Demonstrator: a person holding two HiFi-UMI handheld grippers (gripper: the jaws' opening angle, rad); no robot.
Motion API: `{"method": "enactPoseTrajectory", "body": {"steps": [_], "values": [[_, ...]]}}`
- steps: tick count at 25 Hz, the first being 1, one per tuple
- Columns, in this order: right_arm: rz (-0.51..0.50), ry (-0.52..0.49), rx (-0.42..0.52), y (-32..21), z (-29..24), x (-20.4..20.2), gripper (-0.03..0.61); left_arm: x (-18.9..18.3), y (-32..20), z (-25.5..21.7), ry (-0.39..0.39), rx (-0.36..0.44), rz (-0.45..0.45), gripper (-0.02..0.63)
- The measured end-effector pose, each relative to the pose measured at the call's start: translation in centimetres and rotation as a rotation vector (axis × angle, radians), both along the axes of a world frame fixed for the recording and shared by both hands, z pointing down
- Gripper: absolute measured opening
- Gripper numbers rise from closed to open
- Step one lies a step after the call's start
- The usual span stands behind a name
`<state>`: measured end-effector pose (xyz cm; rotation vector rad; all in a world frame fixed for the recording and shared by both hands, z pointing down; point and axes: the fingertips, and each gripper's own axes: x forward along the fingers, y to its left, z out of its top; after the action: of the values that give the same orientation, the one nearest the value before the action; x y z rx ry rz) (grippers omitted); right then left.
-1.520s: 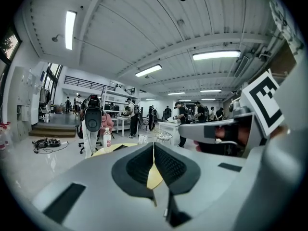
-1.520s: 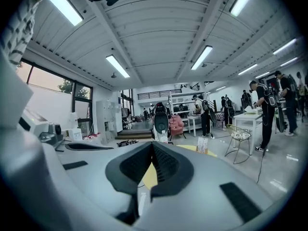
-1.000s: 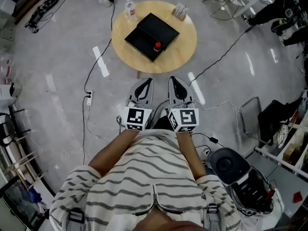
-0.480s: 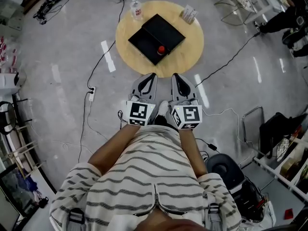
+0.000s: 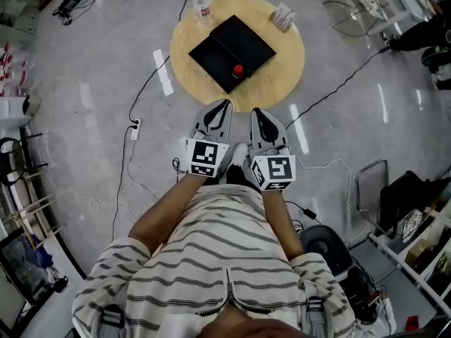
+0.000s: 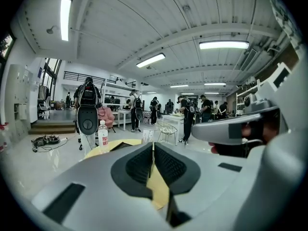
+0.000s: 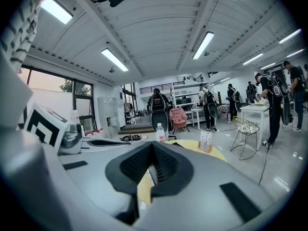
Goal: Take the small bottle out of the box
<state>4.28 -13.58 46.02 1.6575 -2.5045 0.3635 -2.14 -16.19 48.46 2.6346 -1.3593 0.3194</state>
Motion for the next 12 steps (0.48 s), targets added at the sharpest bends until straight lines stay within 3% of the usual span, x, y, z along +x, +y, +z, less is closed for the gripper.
{"method": "enactPoseTrajectory", "body": {"steps": [12], "values": [[-0.02, -0.002, -0.026, 0.6, 1.7, 0.5, 0.012, 0.3, -3.7, 4.2, -0.015, -0.057, -0.035, 0.029]]}}
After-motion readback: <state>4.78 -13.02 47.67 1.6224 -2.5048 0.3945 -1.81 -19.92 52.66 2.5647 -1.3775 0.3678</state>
